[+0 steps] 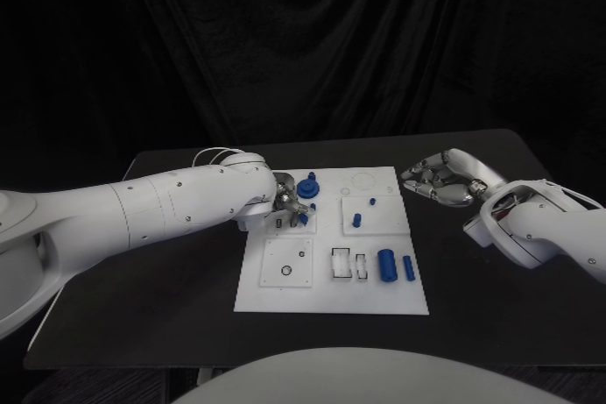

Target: Assemble the parts on the task board

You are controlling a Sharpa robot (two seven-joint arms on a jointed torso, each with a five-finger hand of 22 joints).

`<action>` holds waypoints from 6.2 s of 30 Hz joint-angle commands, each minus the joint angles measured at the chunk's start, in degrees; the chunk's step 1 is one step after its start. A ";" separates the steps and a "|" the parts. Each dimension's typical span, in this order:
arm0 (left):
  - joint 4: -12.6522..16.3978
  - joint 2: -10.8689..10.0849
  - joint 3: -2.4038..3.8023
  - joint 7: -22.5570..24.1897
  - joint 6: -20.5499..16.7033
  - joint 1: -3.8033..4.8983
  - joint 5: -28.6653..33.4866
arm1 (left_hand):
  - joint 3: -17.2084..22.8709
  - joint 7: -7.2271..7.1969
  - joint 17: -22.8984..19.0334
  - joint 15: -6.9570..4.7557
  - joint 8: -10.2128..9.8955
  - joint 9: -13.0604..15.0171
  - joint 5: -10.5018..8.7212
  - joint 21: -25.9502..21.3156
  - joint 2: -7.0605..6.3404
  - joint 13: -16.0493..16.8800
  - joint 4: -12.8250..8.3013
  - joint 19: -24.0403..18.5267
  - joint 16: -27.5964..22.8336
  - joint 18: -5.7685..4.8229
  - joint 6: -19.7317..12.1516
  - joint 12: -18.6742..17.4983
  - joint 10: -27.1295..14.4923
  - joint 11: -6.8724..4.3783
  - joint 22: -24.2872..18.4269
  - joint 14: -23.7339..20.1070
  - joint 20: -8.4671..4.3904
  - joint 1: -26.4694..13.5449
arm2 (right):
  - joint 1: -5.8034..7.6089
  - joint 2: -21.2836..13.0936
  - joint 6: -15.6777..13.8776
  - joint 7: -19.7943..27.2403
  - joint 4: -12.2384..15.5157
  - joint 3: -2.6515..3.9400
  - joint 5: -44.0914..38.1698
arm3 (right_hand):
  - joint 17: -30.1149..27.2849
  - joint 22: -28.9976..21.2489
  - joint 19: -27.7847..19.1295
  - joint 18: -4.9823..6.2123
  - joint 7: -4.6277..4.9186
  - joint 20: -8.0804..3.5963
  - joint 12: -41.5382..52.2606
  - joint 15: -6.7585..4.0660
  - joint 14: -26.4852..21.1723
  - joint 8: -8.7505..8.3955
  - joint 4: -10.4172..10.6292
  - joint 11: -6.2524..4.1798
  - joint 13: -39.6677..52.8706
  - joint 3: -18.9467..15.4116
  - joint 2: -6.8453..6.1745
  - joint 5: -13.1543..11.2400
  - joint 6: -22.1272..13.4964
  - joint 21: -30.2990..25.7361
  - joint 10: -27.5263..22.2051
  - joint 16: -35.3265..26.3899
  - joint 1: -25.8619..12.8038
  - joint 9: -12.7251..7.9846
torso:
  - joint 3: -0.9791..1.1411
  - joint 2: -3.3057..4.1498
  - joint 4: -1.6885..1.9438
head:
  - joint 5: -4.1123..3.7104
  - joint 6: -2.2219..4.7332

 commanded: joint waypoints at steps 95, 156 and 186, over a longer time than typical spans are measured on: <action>5.04 -4.91 0.04 -0.06 -4.36 -0.72 0.07 | 20.28 -0.62 15.08 -1.24 -10.88 6.18 13.09 -1.54 -5.45 15.08 -11.01 0.73 0.37 -0.56 4.32 0.16 5.99 -1.01 1.20 5.95 -0.92 -1.23 | -1.29 0.27 3.39 -3.00 -1.55 0.04 -0.05 | -1.37 2.24 -0.90 1.10 0.03 0.31 -4.56 0.32 -0.88 -0.53 -0.09 0.06 -5.80 1.16 0.08 1.10 0.86 -2.76 -4.96 -1.62 0.81 -0.35 | -0.10 0.00 0.17 | 0.30 -0.01; 5.46 -5.31 0.04 2.53 -9.42 -1.74 0.07 | 21.18 -0.60 15.08 -1.14 -11.40 6.54 10.96 -2.11 -5.33 15.08 -10.69 0.29 0.37 -0.40 4.47 0.16 5.99 -0.93 0.69 5.95 -0.81 -2.11 | -1.49 0.15 4.37 -3.55 -1.75 0.04 -0.05 | -1.57 2.12 -1.06 1.17 0.06 0.33 -4.77 0.34 -1.01 -0.59 -0.04 0.08 -6.08 1.23 0.02 1.13 0.87 -3.22 -4.95 -1.83 0.75 -0.39 | -0.09 0.05 0.07 | 0.42 -0.01; 5.46 -5.66 0.04 1.97 -8.14 -2.25 0.07 | 21.26 -0.55 15.08 -1.13 -11.53 6.55 10.85 -2.39 -5.38 15.08 -10.70 -0.01 0.37 -0.29 4.35 0.16 5.99 -0.90 0.32 5.95 -0.80 -2.14 | -1.57 0.13 4.81 -3.86 -1.83 0.04 -0.05 | -1.57 2.12 -1.06 1.17 0.06 0.33 -4.77 0.34 -1.01 -0.59 -0.04 0.08 -6.08 1.23 0.02 1.13 0.87 -3.22 -4.95 -1.83 0.75 -0.39 | -0.09 0.04 0.05 | 0.38 -0.01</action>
